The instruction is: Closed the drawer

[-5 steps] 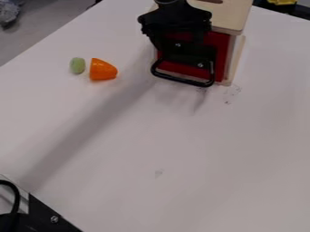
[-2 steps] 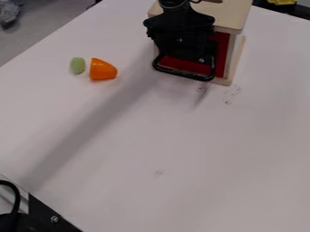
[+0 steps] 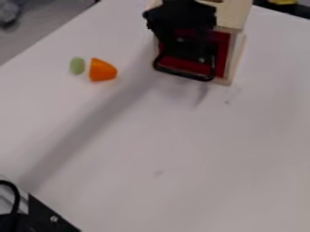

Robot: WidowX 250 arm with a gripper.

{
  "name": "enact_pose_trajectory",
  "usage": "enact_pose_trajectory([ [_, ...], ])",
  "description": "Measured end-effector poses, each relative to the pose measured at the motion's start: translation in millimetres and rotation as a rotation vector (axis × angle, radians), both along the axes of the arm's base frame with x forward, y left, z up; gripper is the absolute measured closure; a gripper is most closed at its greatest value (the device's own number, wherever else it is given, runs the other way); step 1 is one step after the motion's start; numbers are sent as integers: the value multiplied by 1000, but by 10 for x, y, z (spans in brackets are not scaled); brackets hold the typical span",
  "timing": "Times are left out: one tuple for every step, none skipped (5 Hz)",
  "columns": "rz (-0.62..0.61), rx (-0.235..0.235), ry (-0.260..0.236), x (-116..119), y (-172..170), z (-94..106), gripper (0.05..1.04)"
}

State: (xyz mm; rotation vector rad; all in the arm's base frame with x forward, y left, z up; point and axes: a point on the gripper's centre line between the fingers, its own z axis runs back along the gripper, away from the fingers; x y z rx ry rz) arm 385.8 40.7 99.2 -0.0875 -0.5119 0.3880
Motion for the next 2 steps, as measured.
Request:
enact_pose_trajectory([
  [-45, -21, 0, -105, -68, 226, 85],
  [-84, -13, 55, -223, -89, 344, 85],
])
